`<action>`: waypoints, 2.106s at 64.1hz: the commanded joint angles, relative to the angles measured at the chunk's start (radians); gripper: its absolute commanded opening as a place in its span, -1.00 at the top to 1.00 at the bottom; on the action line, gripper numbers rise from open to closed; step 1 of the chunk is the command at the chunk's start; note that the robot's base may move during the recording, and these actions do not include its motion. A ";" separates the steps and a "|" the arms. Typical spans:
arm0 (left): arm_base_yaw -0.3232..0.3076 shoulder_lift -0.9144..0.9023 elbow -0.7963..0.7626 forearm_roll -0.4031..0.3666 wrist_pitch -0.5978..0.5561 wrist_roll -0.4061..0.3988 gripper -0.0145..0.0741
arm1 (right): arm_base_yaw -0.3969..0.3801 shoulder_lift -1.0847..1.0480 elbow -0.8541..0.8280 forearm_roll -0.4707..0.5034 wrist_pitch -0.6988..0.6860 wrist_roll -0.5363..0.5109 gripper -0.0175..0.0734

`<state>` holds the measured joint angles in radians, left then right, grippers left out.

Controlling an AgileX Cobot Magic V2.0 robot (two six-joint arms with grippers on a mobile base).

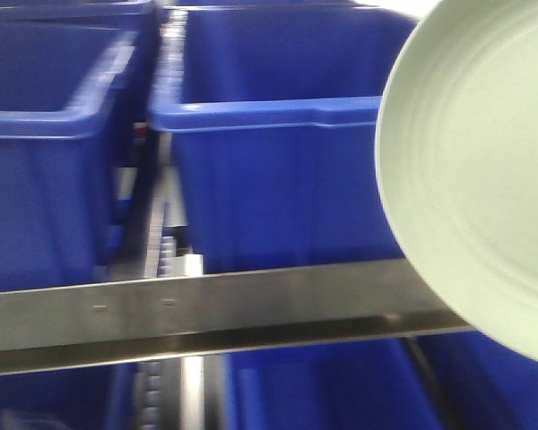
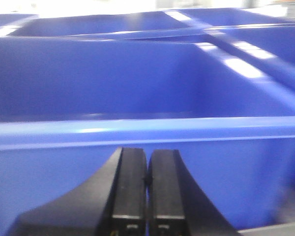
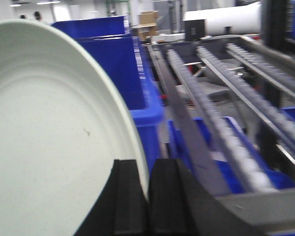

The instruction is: Place green plate on second shelf with right arm

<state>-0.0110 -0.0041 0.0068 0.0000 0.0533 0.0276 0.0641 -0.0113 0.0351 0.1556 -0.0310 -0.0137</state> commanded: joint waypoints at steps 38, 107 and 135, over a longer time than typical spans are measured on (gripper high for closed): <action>-0.005 -0.015 0.040 0.000 -0.081 -0.002 0.38 | -0.005 -0.011 -0.026 0.012 -0.112 0.001 0.49; -0.005 -0.015 0.040 0.000 -0.081 -0.002 0.38 | -0.001 0.598 -0.553 0.005 -0.276 0.081 0.49; -0.005 -0.015 0.040 0.000 -0.081 -0.002 0.38 | 0.029 1.296 -1.026 0.005 -0.132 0.130 0.47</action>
<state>-0.0110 -0.0041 0.0068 0.0000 0.0533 0.0276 0.0752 1.2101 -0.8869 0.1576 -0.0981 0.1002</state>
